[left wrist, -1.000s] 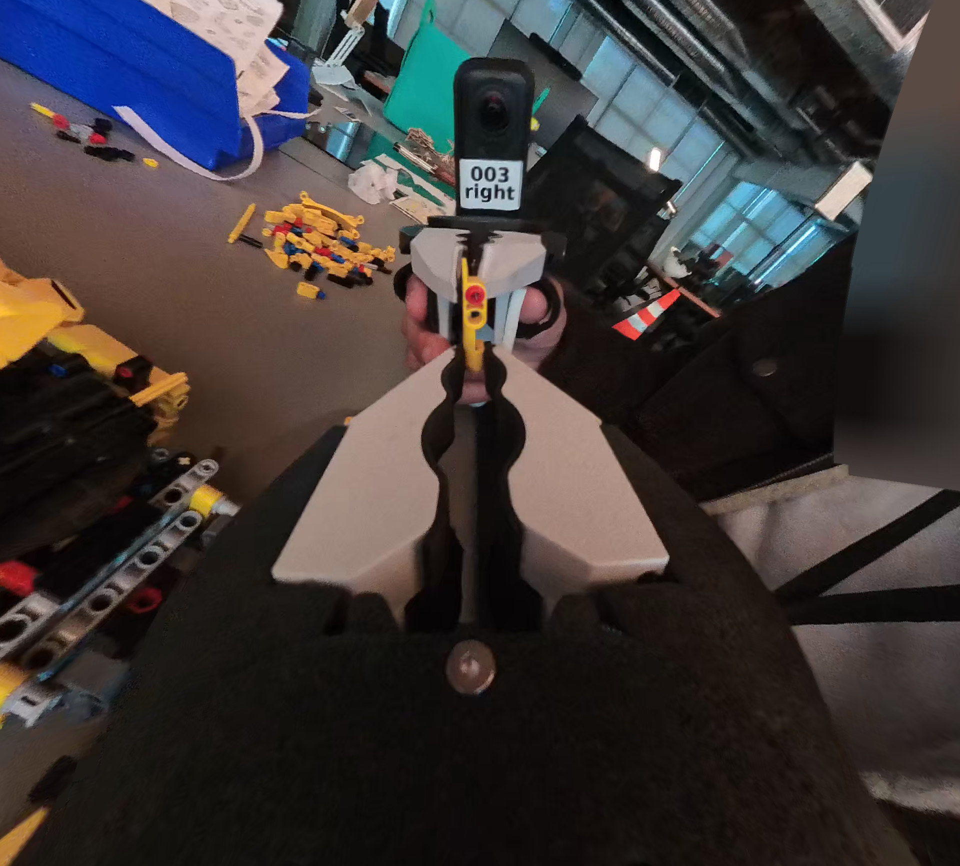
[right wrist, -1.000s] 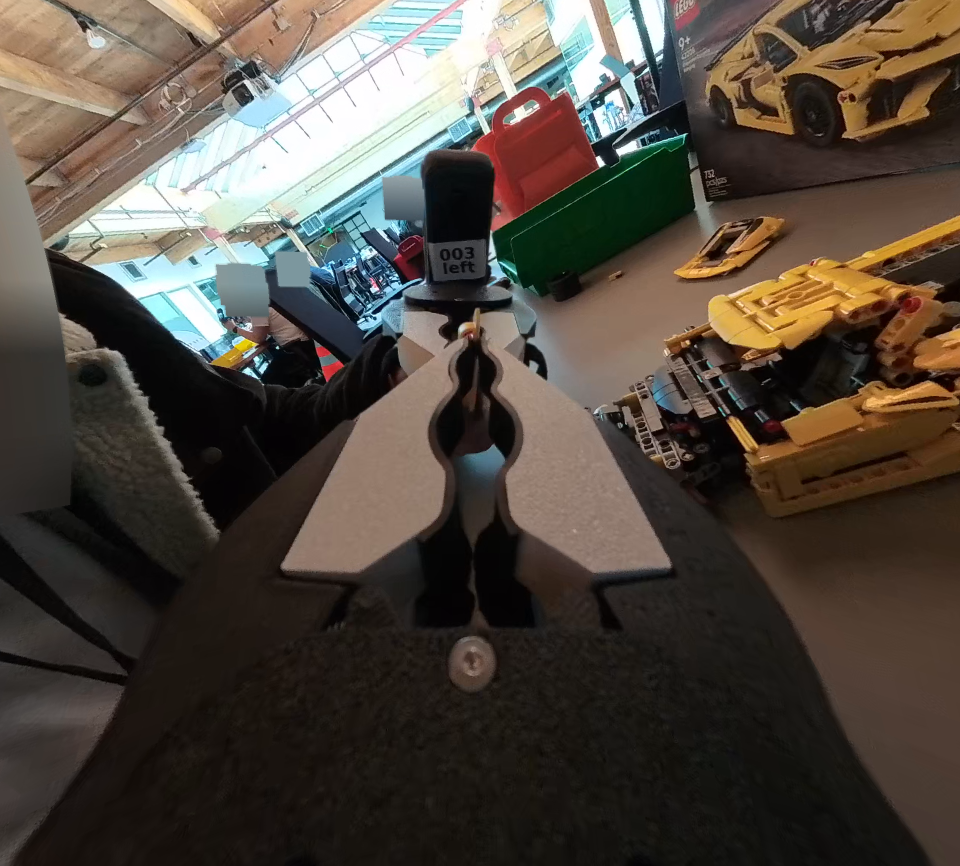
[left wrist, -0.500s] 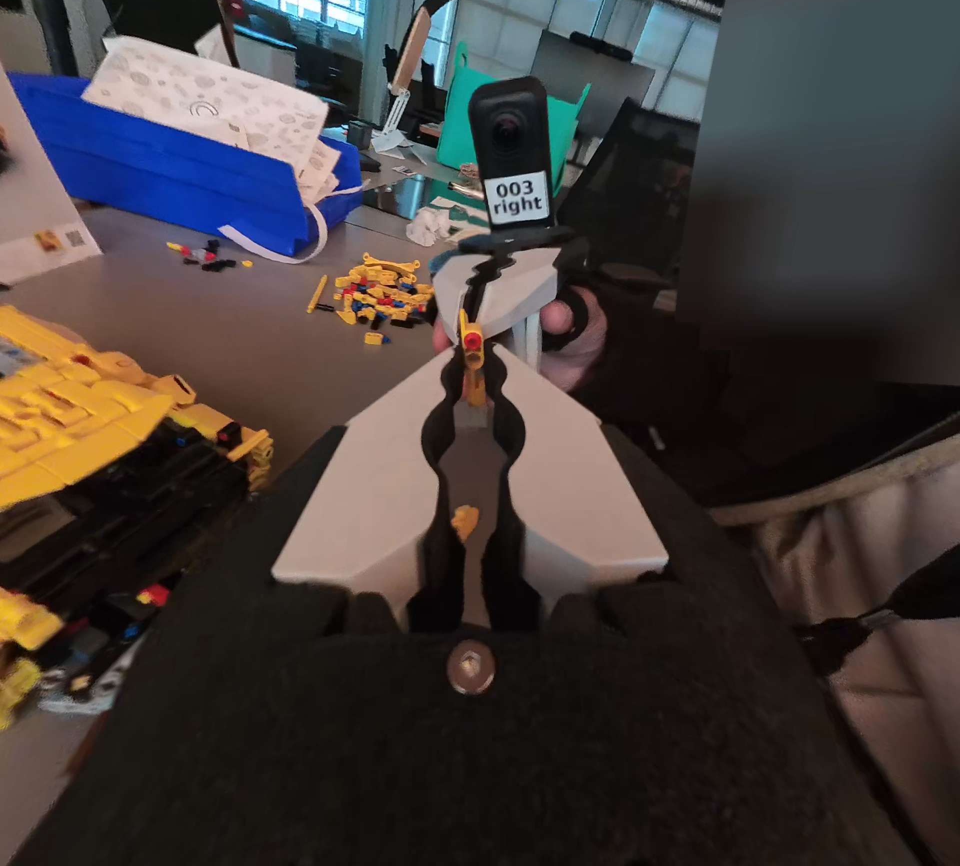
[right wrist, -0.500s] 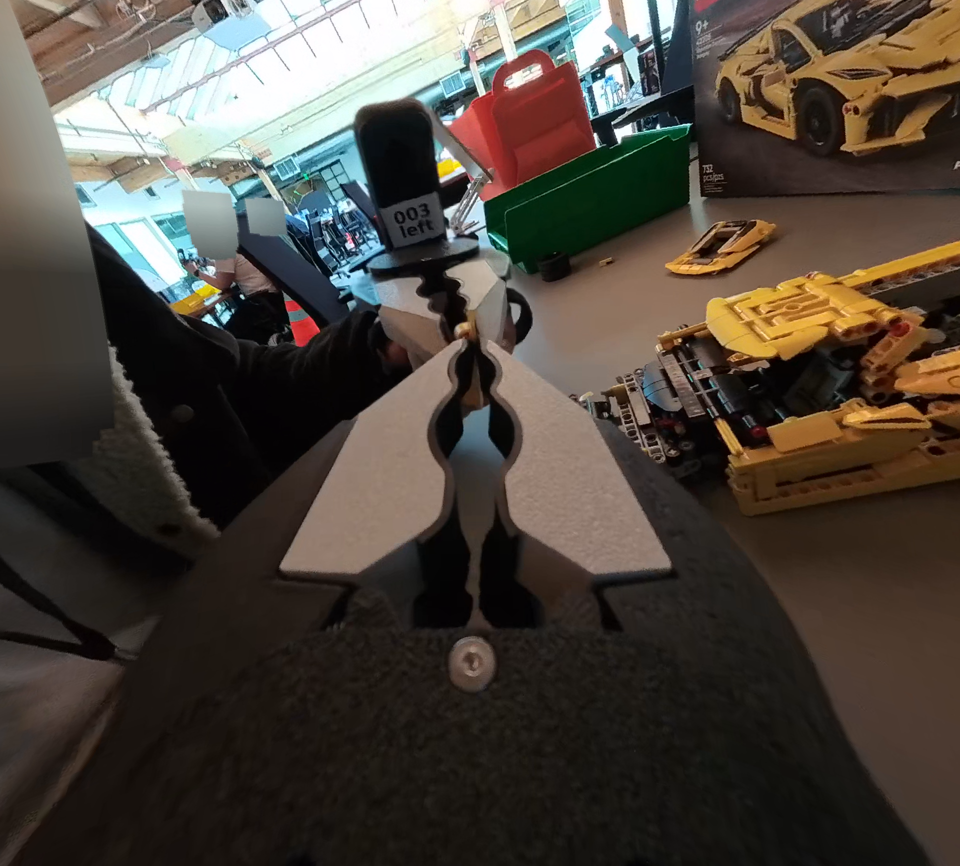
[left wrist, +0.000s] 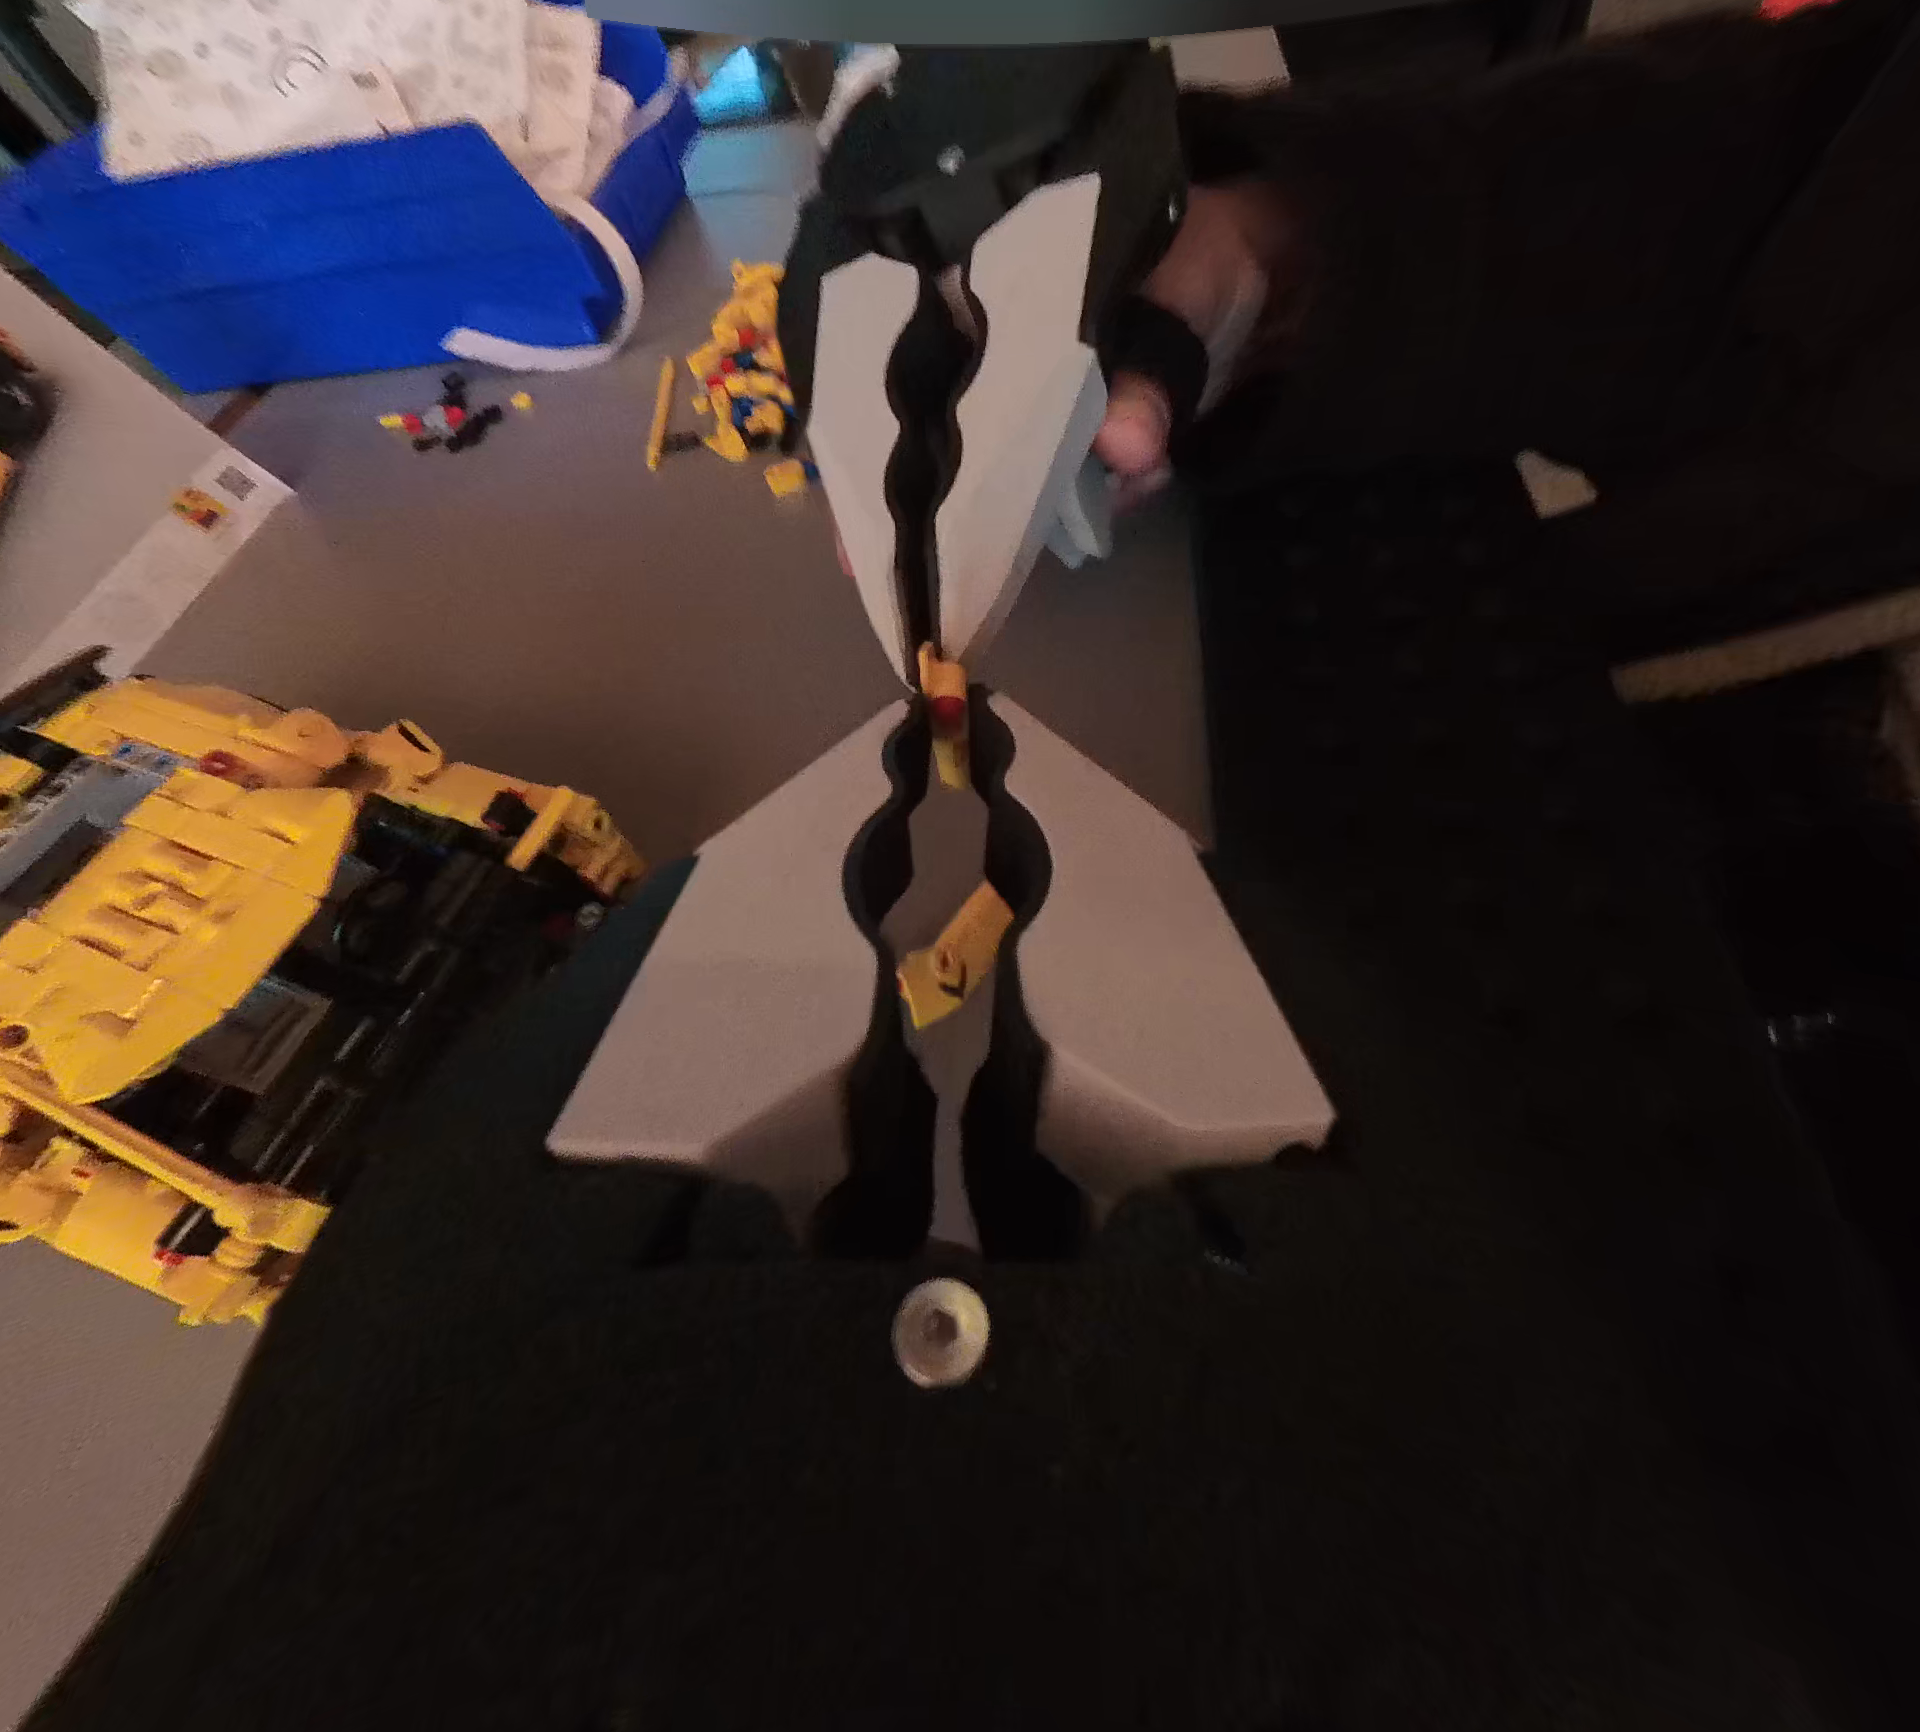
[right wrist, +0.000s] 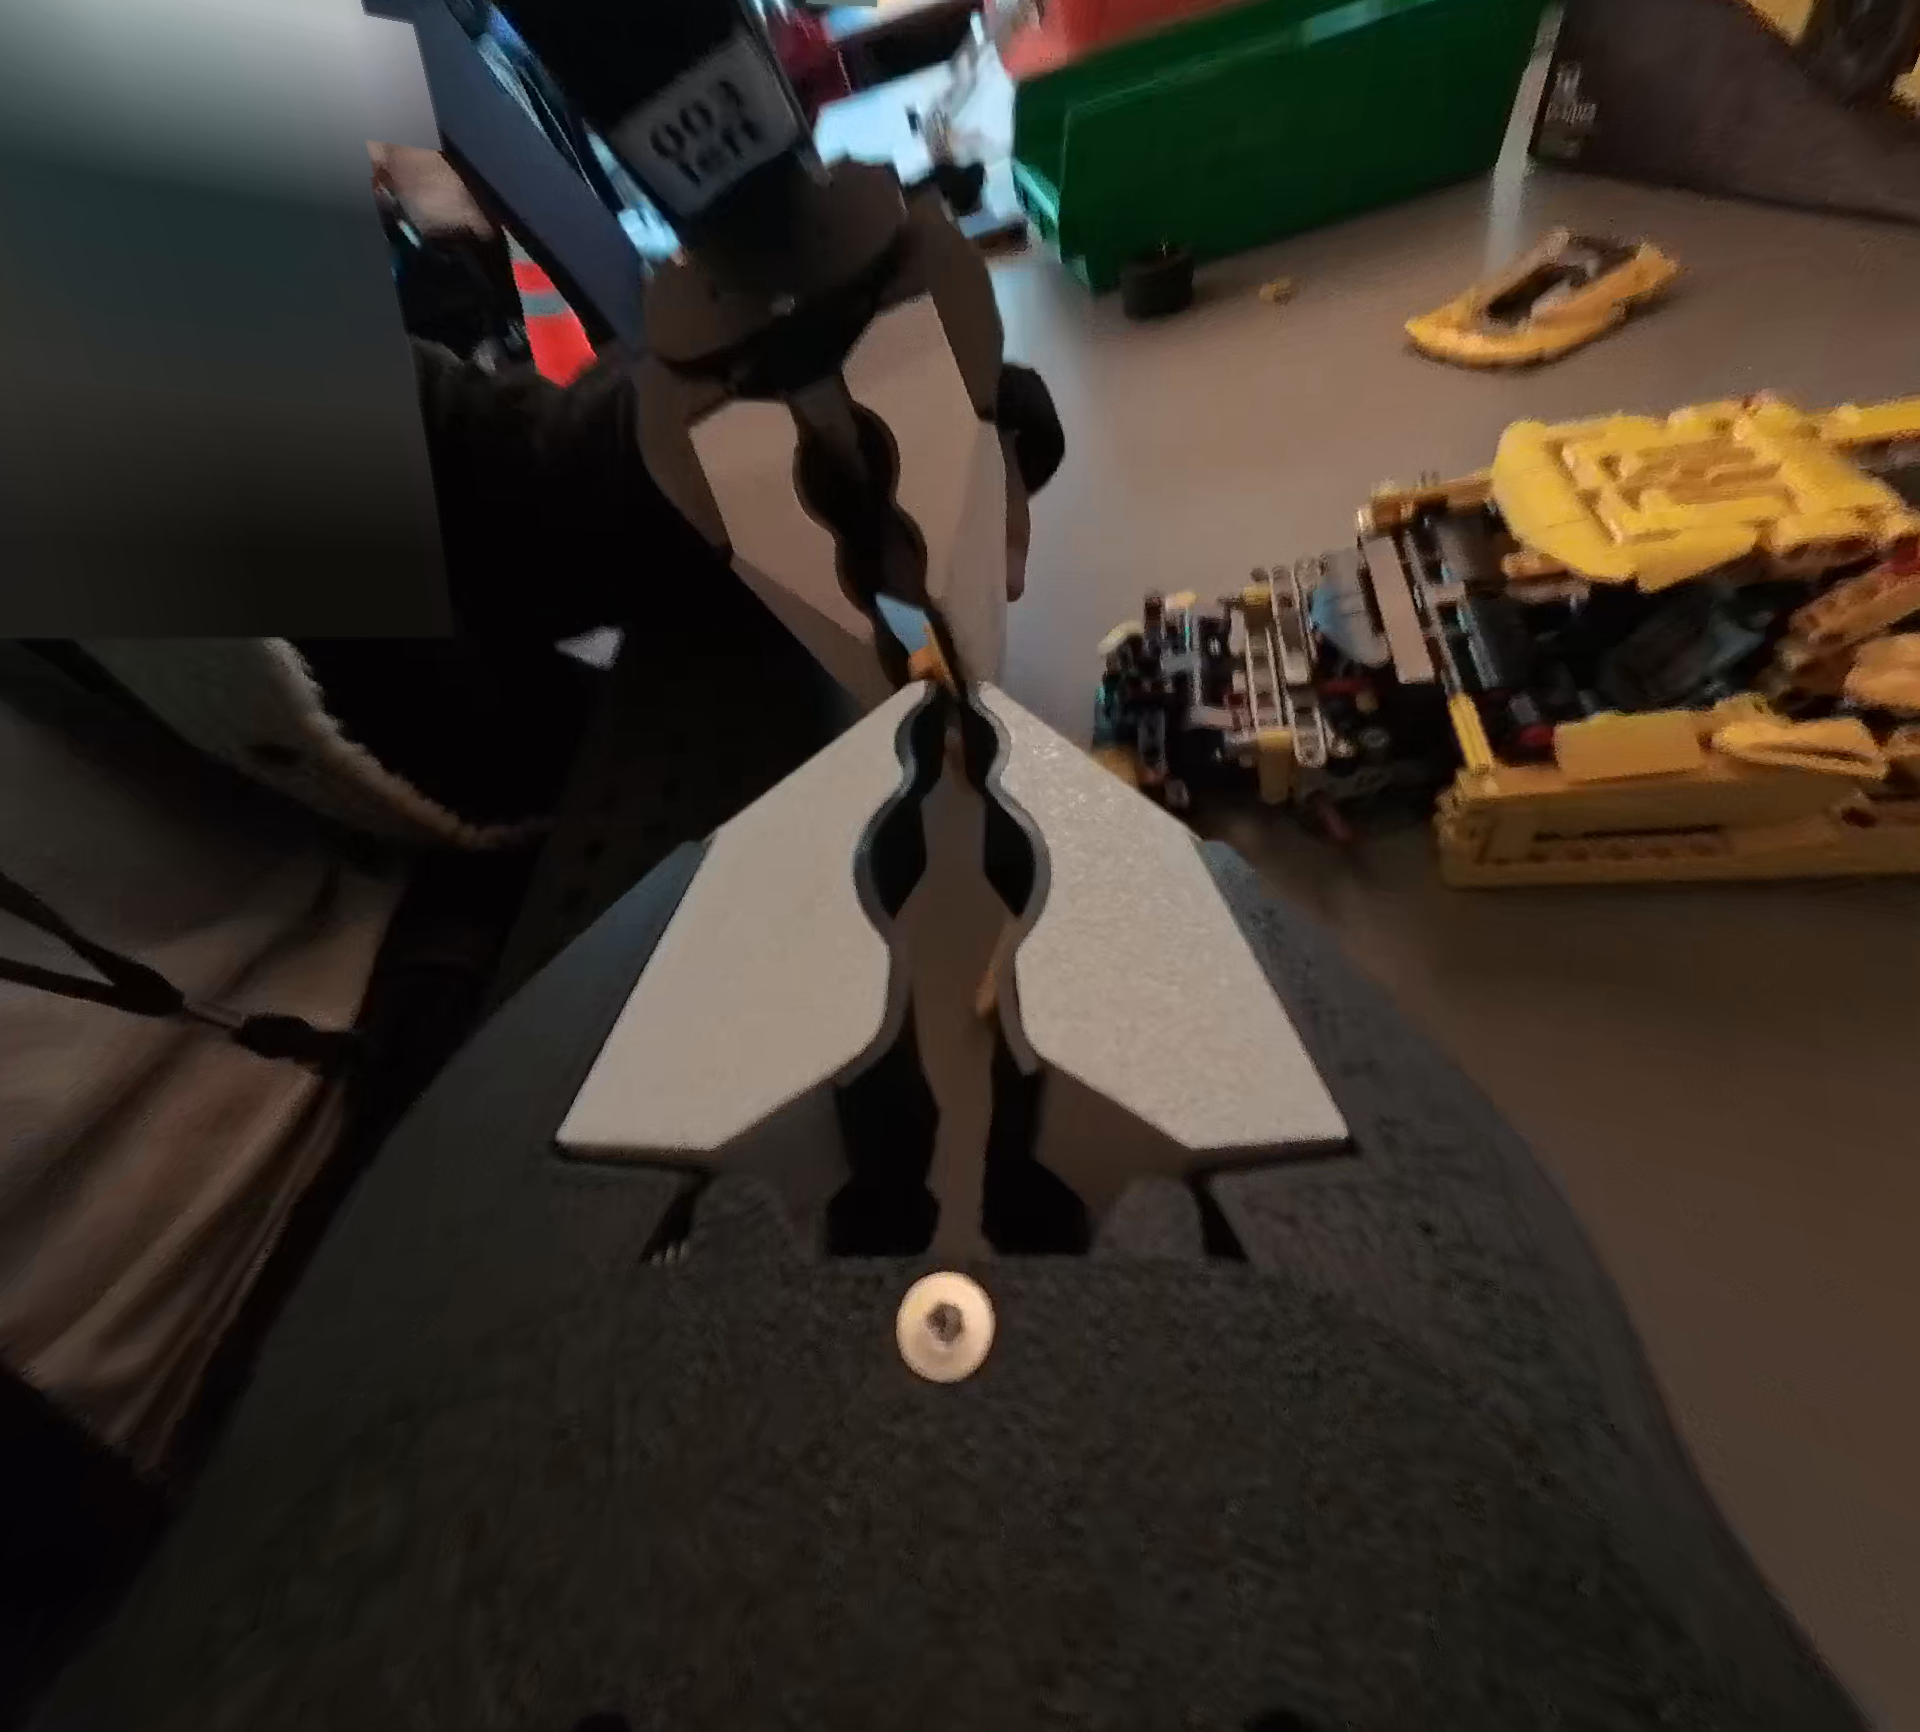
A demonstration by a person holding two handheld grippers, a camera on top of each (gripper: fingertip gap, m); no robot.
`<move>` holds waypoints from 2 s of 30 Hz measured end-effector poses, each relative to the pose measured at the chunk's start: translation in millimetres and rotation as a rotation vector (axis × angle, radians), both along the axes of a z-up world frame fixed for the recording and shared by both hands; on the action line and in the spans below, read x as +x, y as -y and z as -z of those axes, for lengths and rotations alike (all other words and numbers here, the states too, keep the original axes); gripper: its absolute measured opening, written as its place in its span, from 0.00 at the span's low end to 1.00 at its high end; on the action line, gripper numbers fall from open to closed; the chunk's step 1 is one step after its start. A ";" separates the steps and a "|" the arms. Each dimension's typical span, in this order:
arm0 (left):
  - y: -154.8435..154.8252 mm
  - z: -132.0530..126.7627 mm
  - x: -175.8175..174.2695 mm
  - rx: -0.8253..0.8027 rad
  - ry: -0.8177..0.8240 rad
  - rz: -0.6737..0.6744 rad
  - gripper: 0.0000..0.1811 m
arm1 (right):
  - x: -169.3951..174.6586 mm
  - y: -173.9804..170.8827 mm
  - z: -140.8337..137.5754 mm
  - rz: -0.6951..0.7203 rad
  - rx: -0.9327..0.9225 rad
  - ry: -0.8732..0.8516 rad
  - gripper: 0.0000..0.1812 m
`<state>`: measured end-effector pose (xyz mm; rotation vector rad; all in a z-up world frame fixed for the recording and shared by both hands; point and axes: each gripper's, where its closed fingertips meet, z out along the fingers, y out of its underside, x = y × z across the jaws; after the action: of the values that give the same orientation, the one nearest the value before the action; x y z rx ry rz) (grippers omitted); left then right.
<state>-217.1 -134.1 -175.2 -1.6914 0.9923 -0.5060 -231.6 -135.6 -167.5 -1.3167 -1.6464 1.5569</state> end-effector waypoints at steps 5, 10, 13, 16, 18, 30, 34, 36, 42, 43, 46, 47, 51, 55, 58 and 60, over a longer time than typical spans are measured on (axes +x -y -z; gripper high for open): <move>-2.7 13.8 -2.3 -0.014 -0.085 -0.019 0.03 | -1.9 -2.1 15.3 0.021 0.088 0.069 0.01; -2.9 18.2 -2.8 -0.016 -0.103 -0.003 0.03 | -3.0 -13.7 21.0 0.086 0.210 0.110 0.11; -2.3 23.3 -0.2 -0.019 -0.129 0.005 0.03 | -0.6 -15.9 24.9 0.091 0.262 0.136 0.15; -2.3 20.5 0.0 -0.011 -0.119 0.005 0.03 | -1.4 -14.6 20.6 0.090 0.272 0.097 0.14; -1.4 24.3 0.2 0.004 -0.158 0.007 0.03 | -1.4 -13.8 24.2 0.085 0.290 0.103 0.14; -4.9 28.0 -2.4 -0.005 -0.190 -0.038 0.02 | -4.8 -13.7 26.6 0.102 0.327 0.099 0.11; -7.9 26.8 -5.1 -0.001 -0.189 -0.059 0.02 | -6.6 -12.4 26.0 0.107 0.334 0.090 0.07; -8.3 25.5 -5.4 0.001 -0.176 -0.059 0.02 | -6.4 -13.5 24.3 0.110 0.317 0.080 0.07; -0.5 -9.4 -1.0 -0.006 0.083 0.024 0.03 | 2.4 -4.1 -4.5 0.015 0.087 -0.036 0.05; 1.6 -10.7 1.0 -0.009 0.093 0.036 0.03 | 2.7 -1.2 -5.9 0.004 0.089 -0.051 0.03; 3.0 -10.1 1.9 -0.014 0.091 0.042 0.03 | 2.6 -0.1 -5.3 -0.001 0.090 -0.052 0.03; 4.3 -11.7 2.7 -0.017 0.103 0.050 0.03 | 3.3 1.3 -6.8 -0.008 0.081 -0.059 0.03; 1.8 -15.1 3.2 -0.036 0.148 0.038 0.04 | 4.3 -1.9 -10.4 0.002 0.087 -0.068 0.00; 0.0 -22.4 0.3 -0.044 0.204 0.029 0.04 | 5.5 -7.0 -15.6 0.019 0.054 -0.087 0.00; -1.8 -28.1 -3.4 -0.042 0.240 0.017 0.04 | 5.4 -10.2 -14.8 0.034 0.059 -0.085 0.00; -2.3 -29.5 -4.8 -0.048 0.254 0.015 0.04 | 4.9 -10.2 -14.0 0.036 0.062 -0.083 0.00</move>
<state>-222.0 -131.8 -145.7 -1.6154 0.8147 -0.7396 -226.7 -125.5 -153.5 -1.2271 -1.5988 1.5071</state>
